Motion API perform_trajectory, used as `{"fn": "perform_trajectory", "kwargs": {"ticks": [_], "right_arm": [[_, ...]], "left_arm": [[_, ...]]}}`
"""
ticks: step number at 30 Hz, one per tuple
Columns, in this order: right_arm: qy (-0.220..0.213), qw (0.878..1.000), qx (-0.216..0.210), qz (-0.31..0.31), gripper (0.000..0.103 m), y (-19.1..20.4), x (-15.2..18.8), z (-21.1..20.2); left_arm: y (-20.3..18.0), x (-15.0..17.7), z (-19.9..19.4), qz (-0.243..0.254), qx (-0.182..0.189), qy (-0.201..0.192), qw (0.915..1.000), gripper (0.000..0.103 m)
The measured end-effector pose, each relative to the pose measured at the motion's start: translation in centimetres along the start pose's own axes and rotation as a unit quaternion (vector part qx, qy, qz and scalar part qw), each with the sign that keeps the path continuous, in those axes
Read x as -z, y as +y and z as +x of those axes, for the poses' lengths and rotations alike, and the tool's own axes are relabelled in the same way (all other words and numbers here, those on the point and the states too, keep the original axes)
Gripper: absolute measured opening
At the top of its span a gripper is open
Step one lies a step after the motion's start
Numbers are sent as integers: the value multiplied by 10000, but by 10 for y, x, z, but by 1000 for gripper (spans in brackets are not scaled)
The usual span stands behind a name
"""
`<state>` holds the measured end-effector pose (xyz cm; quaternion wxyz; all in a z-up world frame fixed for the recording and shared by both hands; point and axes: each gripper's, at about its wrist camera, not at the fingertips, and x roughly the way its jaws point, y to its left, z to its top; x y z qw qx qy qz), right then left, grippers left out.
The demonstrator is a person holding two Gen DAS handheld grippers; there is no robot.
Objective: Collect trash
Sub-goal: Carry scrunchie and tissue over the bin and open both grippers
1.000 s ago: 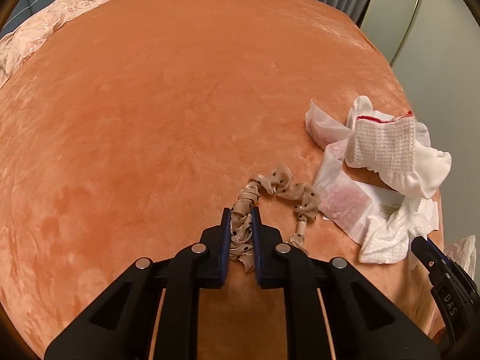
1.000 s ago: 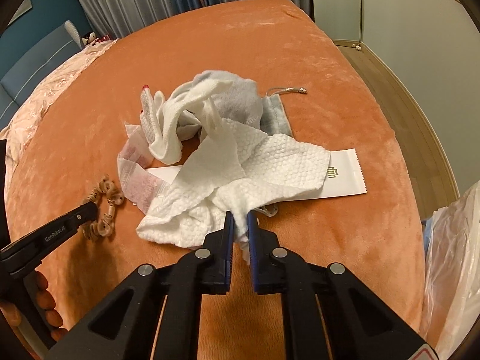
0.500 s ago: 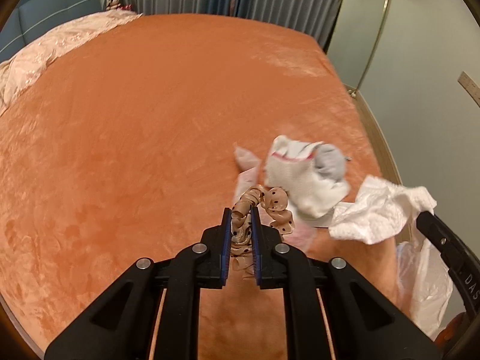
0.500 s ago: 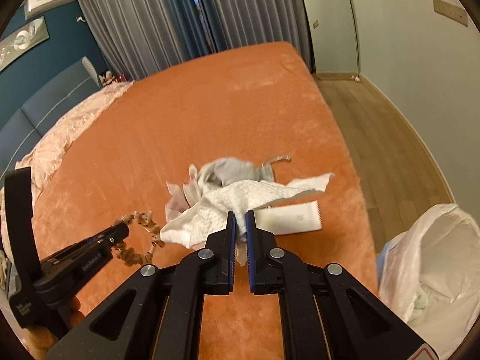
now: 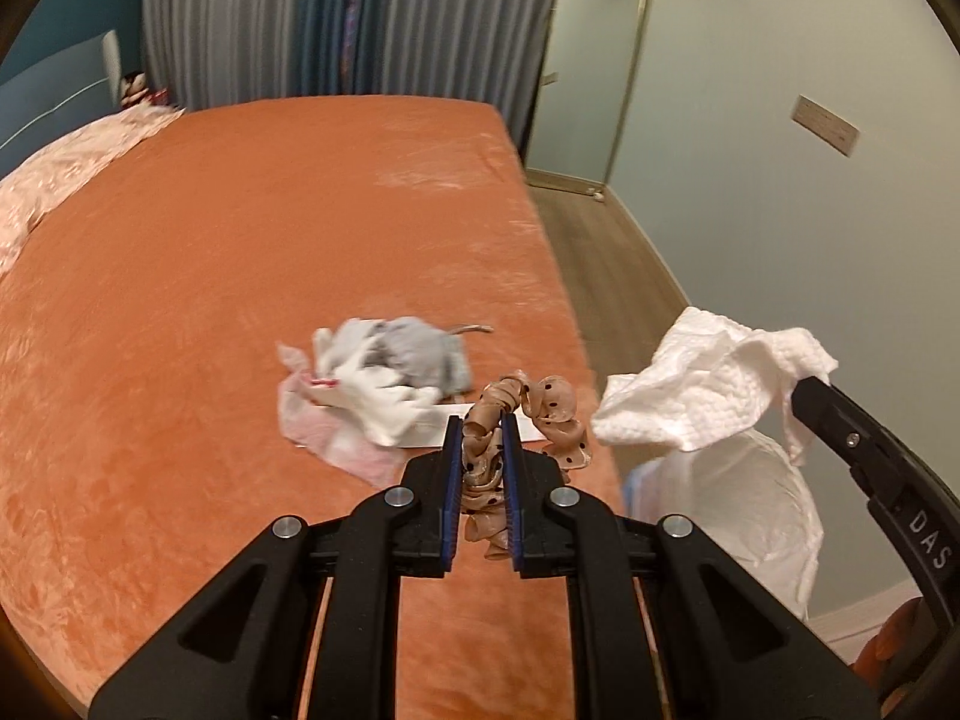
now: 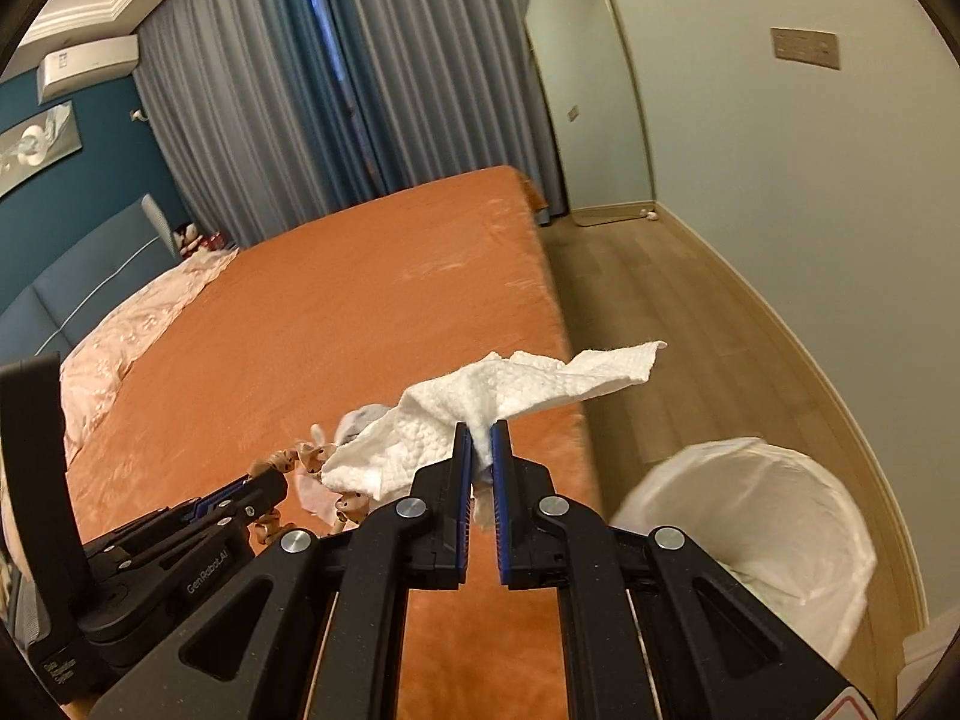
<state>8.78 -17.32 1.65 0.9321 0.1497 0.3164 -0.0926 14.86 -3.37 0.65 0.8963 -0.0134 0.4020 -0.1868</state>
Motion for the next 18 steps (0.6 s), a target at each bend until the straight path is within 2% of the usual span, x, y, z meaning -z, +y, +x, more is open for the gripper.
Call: {"fn": "perform_trajectory", "kwargs": {"ticks": [9, 18], "right_arm": [[-107, 9978, 481, 439, 7, -88, 14, -40], [-151, 9923, 912, 819, 7, -152, 31, -65]], "left_arm": [[-101, 21, -9, 555, 585, 31, 9967, 12], [-170, 40, 1, 894, 998, 280, 9906, 12]]}}
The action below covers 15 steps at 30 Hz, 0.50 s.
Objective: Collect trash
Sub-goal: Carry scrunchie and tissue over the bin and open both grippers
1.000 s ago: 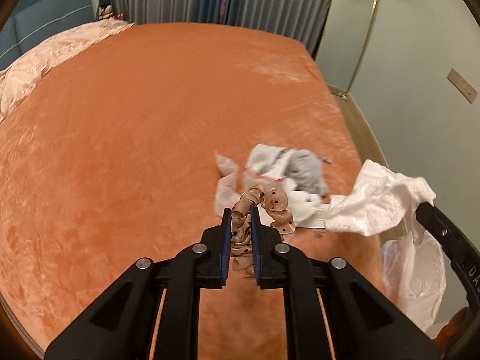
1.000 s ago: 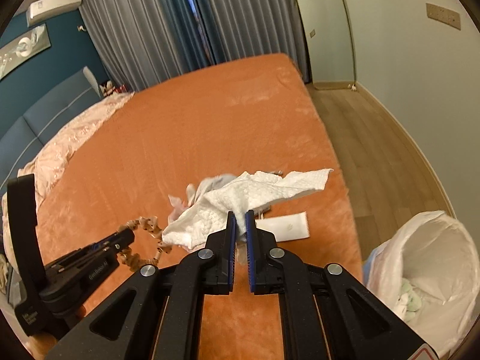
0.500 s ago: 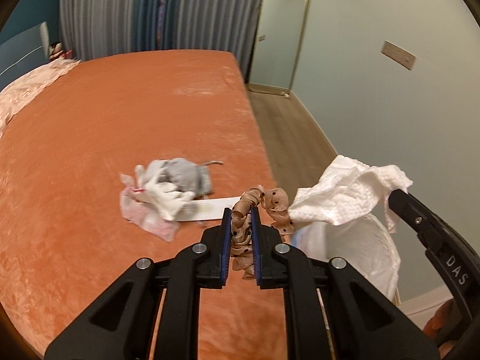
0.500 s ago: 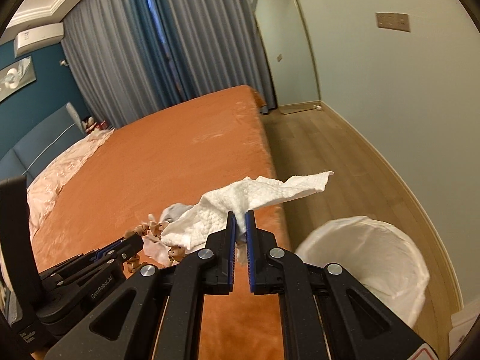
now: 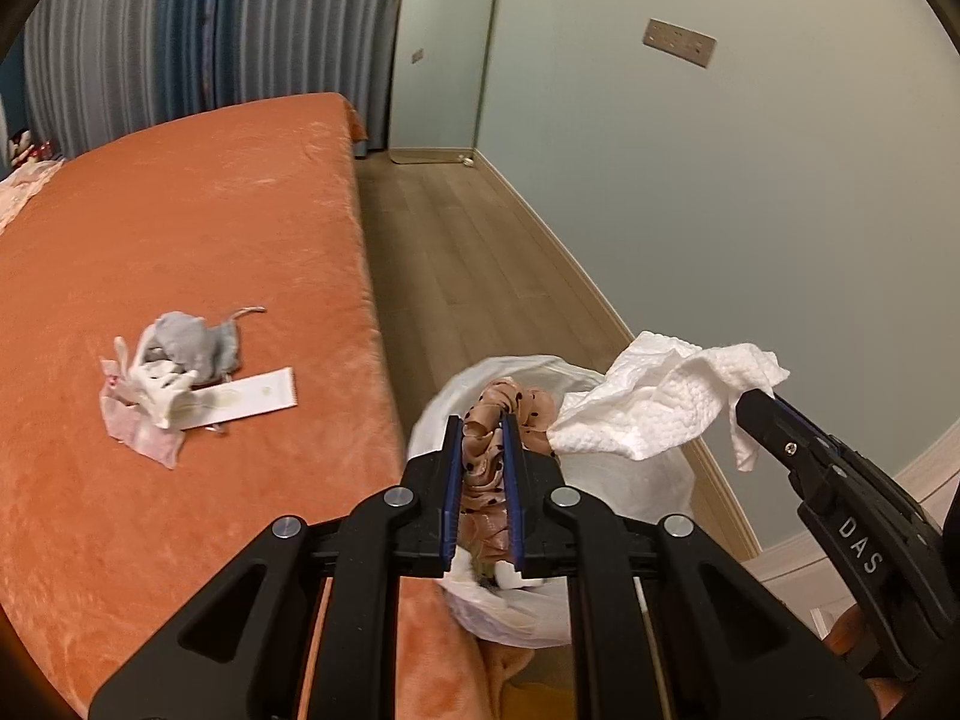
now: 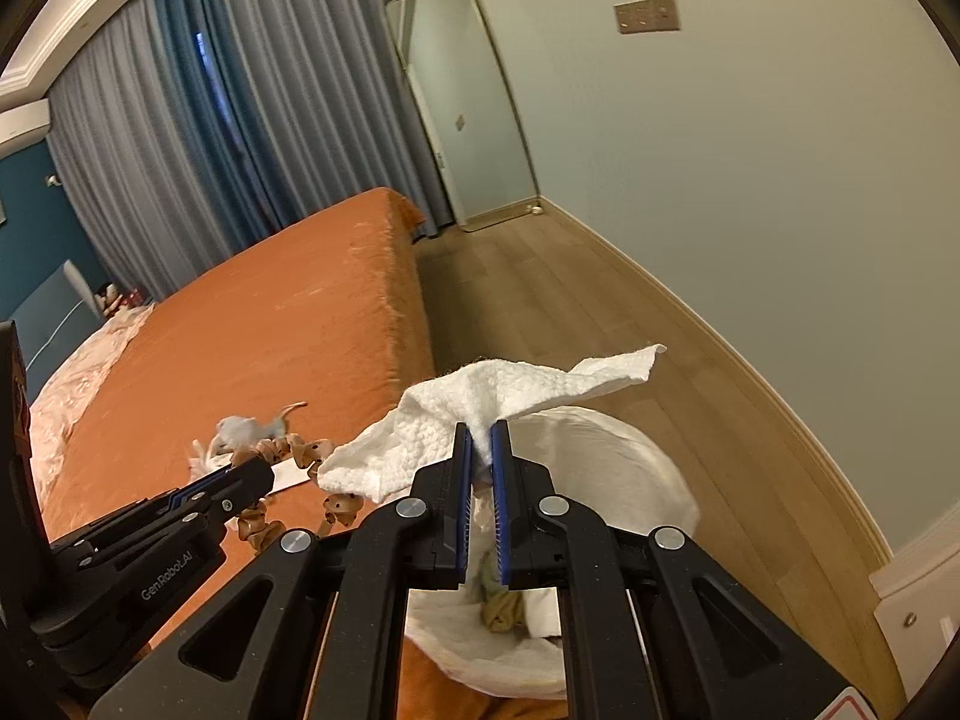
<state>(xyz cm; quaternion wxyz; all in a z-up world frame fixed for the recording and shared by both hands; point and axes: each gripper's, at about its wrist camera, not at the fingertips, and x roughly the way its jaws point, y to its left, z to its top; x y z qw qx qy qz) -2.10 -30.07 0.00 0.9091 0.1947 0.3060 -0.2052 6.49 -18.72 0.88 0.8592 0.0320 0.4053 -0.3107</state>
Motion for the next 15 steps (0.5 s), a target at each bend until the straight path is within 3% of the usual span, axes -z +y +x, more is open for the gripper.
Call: {"fn": "perform_trajectory", "kwargs": {"ticks": [9, 11, 13, 15], "right_arm": [[59, 9996, 183, 203, 7, -28, 5, 2], [64, 9995, 196, 235, 7, -31, 6, 3], [70, 9995, 200, 244, 7, -34, 6, 4], [82, 9995, 195, 244, 7, -36, 6, 7]], "left_arm": [[-27, 9, 22, 111, 207, 271, 9994, 17], [-28, 10, 23, 74, 177, 268, 9995, 26], [-27, 10, 23, 33, 142, 268, 9995, 46], [-24, 10, 21, -22, 62, 221, 9997, 50]]}}
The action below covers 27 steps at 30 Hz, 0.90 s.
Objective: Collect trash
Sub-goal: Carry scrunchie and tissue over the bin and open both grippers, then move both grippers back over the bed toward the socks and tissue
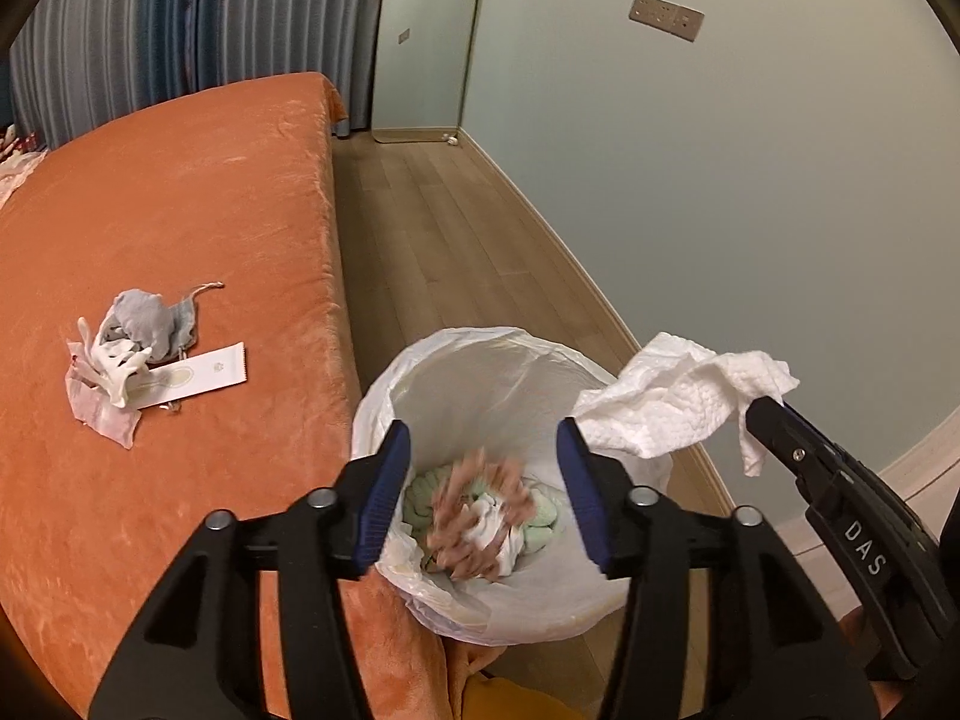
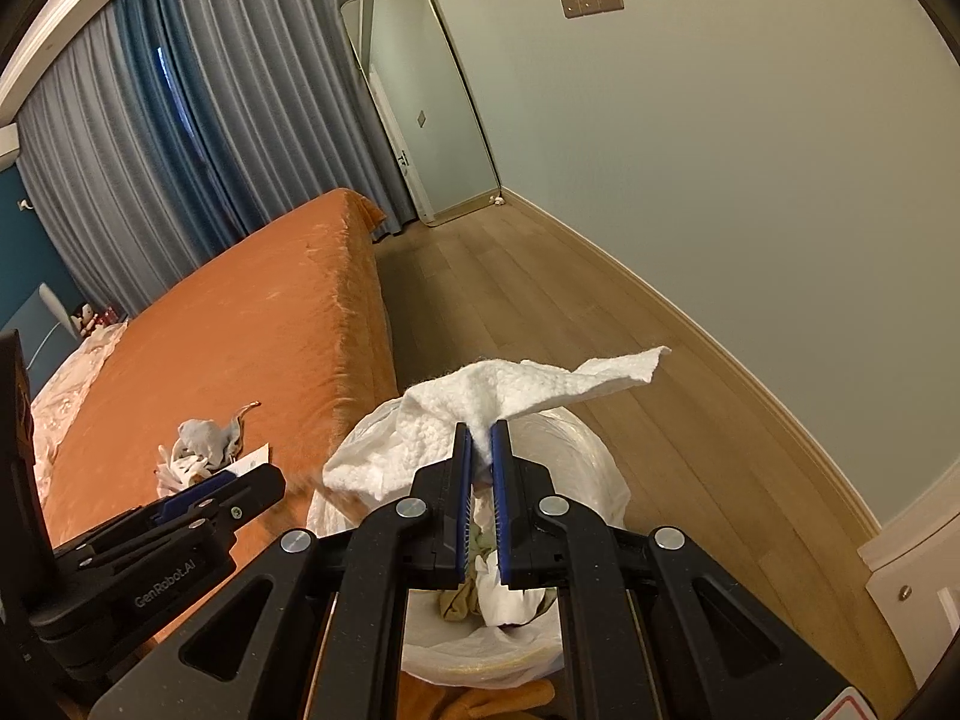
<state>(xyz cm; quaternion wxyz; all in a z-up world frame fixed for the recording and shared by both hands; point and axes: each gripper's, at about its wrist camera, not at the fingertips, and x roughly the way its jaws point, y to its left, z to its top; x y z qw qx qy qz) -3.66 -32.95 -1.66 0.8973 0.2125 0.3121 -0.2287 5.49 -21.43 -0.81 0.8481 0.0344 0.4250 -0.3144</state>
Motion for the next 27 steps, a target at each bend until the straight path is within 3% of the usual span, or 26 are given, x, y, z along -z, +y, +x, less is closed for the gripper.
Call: {"fn": "perform_trajectory", "kwargs": {"ticks": [13, 17, 19, 21, 27], "right_arm": [[66, 9999, -75, -116, 11, 7, 6, 6], [86, 9998, -80, -174, 12, 11, 4, 7], [98, 9997, -90, -200, 16, 14, 4, 8], [77, 9997, -94, -219, 27, 18, 4, 8], [93, 9992, -153, -346, 32, 35, 7, 11]], "left_arm": [[23, -1, -5, -145, -190, 13, 9997, 50], [34, -2, -7, -270, -240, -6, 9993, 55], [39, -2, -9, -307, -291, -43, 9991, 57], [45, -3, -12, -347, -321, -71, 9989, 57], [63, -2, -16, -436, -420, -105, 9981, 58]]}}
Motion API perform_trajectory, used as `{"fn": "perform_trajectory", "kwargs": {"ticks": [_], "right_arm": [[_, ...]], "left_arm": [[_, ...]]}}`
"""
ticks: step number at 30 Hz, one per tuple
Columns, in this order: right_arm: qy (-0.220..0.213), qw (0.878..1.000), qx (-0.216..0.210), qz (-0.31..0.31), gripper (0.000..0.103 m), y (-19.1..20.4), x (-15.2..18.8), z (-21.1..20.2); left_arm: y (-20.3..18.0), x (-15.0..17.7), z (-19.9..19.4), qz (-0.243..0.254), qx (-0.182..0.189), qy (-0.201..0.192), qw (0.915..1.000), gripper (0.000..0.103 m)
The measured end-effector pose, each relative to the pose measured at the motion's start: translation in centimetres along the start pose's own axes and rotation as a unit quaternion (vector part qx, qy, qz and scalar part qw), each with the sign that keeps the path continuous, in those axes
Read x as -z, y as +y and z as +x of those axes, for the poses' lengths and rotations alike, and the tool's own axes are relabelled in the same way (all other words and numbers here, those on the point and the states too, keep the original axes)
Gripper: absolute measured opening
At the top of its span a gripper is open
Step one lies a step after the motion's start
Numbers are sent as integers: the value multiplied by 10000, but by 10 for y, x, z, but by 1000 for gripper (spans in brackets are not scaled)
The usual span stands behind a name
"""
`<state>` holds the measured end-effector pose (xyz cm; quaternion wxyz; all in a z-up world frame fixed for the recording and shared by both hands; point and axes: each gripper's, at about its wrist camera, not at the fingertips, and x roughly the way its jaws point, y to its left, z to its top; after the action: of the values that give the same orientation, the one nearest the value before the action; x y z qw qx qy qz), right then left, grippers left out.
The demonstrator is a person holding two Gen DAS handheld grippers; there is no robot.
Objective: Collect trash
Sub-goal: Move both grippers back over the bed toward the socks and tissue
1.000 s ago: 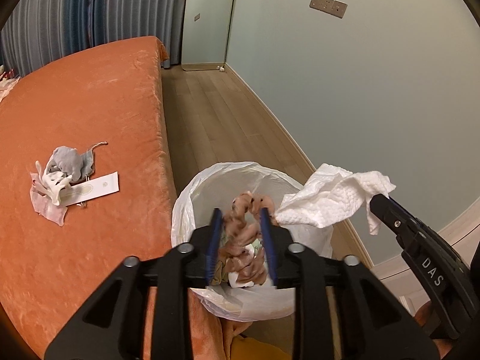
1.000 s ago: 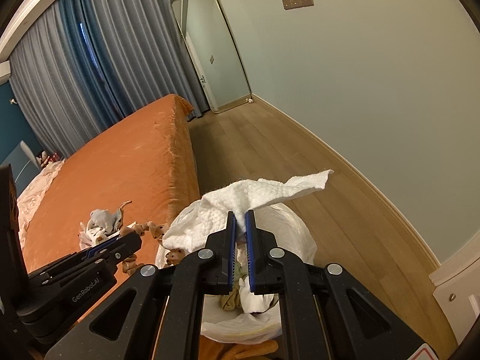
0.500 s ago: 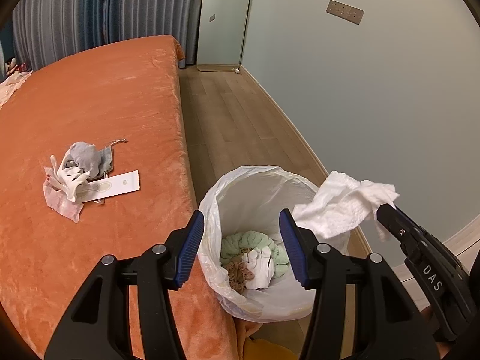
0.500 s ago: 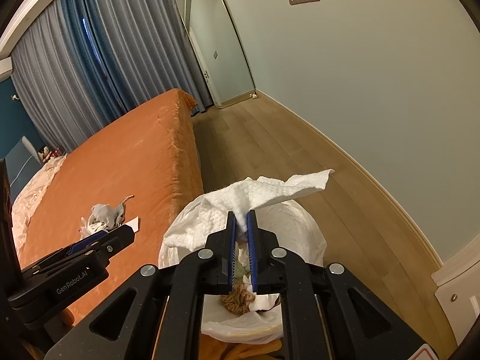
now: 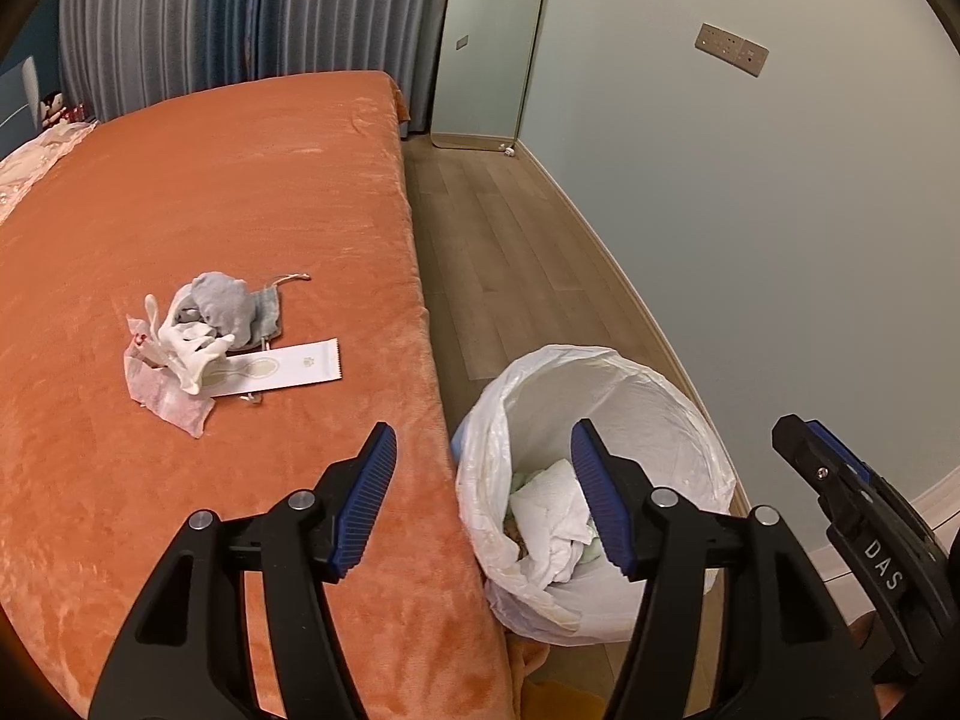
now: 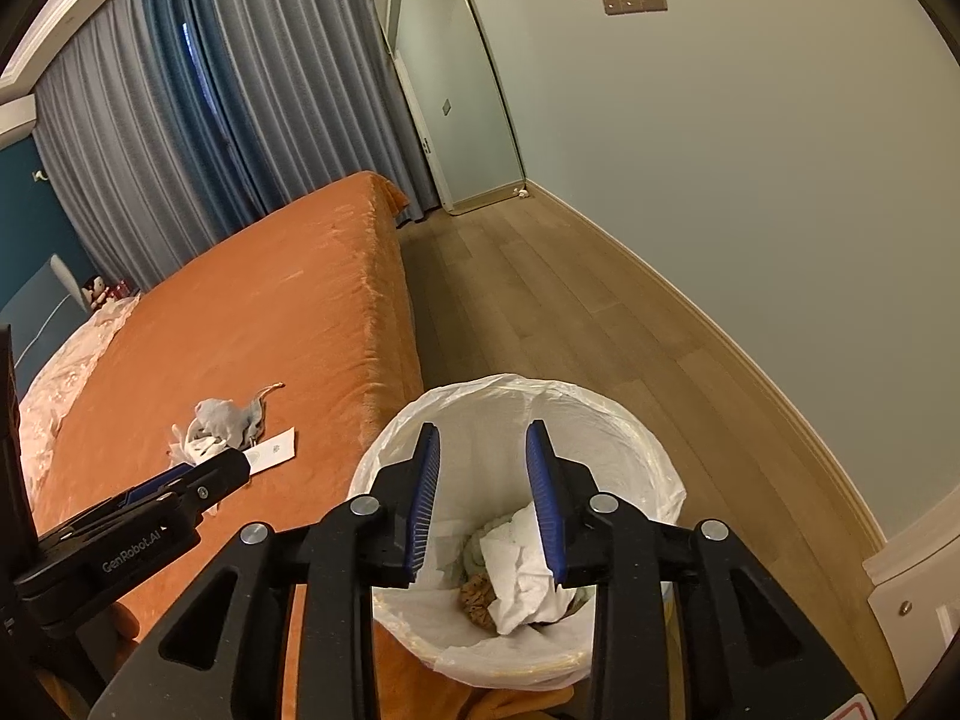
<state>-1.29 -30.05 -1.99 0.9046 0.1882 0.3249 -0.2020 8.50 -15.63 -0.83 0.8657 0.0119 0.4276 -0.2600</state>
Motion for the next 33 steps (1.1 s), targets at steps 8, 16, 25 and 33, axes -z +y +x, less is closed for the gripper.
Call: {"fn": "perform_trajectory", "kwargs": {"ticks": [8, 16, 25, 33], "right_arm": [[89, 9994, -166, -290, 35, 35, 6, 5], [176, 9975, -314, -616, 36, 75, 15, 10], [291, 9941, -453, -945, 42, 119, 21, 19], [476, 9902, -581, -1175, 47, 161, 32, 38]], "left_arm": [[31, 3, -3, -215, -139, 3, 9997, 58], [60, 5, -9, -371, -270, -44, 9989, 58], [100, 4, -13, -619, -430, -72, 9971, 58], [149, 8, -12, -899, -655, -23, 9938, 59]]}}
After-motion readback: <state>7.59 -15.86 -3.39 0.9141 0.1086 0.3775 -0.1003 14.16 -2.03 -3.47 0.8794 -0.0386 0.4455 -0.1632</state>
